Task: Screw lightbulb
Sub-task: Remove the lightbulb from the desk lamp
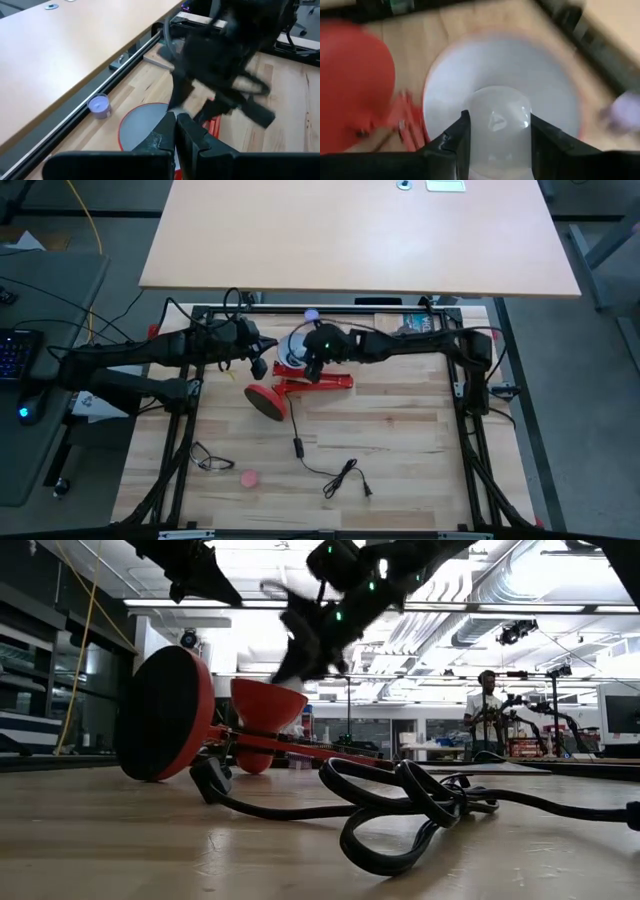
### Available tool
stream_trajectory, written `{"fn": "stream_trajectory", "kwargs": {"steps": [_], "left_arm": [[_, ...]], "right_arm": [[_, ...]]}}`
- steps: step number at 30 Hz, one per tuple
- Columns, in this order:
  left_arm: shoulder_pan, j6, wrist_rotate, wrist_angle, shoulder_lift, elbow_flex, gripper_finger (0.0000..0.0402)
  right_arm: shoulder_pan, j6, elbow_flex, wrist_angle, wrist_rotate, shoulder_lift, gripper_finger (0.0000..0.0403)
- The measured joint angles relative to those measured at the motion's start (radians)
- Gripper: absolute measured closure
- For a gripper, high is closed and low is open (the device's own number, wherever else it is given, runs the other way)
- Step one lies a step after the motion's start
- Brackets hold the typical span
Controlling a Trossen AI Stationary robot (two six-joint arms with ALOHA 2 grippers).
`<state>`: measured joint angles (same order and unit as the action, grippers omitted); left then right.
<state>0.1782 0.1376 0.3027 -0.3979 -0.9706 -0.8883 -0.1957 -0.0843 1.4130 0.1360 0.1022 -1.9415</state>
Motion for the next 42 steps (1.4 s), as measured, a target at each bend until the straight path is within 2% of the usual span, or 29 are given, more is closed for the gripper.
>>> {"fn": "stream_trajectory", "kwargs": {"steps": [6, 13, 17, 22, 25, 27, 30, 34, 36, 39, 42], "left_arm": [[0.0, -0.023, -0.026, 0.003, 0.003, 0.0, 0.0401], [0.0, 0.009, -0.234, 0.006, 0.032, 0.0, 0.0402], [-0.012, 0.023, -0.288, 0.08, 0.095, 0.058, 0.0402], [-0.017, 0.141, -0.269, 0.371, 0.237, 0.279, 0.0402], [-0.017, 0.244, -0.267, 0.559, 0.319, 0.418, 0.0401], [-0.017, 0.294, -0.267, 0.611, 0.362, 0.472, 0.0401], [-0.017, 0.349, -0.257, 0.591, 0.408, 0.501, 0.0402], [-0.017, 0.357, -0.236, 0.59, 0.43, 0.501, 0.0402], [-0.017, 0.357, -0.216, 0.606, 0.433, 0.5, 0.0402], [-0.017, 0.363, -0.192, 0.63, 0.435, 0.5, 0.0402], [-0.017, 0.373, -0.173, 0.638, 0.436, 0.5, 0.0402]], "right_arm": [[-0.021, 0.104, 0.125, 0.09, 0.003, 0.079, 0.0256], [-0.036, 0.229, 0.327, 0.469, 0.003, 0.185, 0.0265], [-0.036, 0.227, 0.334, 0.726, 0.002, 0.257, 0.0265], [-0.006, 0.096, 0.151, 0.882, -0.024, 0.408, 0.0264], [0.051, -0.049, -0.038, 0.846, -0.028, 0.527, 0.0264], [0.099, -0.178, -0.173, 0.791, -0.027, 0.609, 0.0264], [0.184, -0.386, -0.368, 0.693, 0.006, 0.702, 0.0263], [0.278, -0.627, -0.582, 0.453, 0.094, 0.768, 0.0255], [0.3, -0.697, -0.656, 0.329, 0.137, 0.771, 0.0248], [0.308, -0.771, -0.732, 0.189, 0.129, 0.77, 0.024], [0.307, -0.83, -0.771, 0.145, 0.127, 0.77, 0.0239]]}}
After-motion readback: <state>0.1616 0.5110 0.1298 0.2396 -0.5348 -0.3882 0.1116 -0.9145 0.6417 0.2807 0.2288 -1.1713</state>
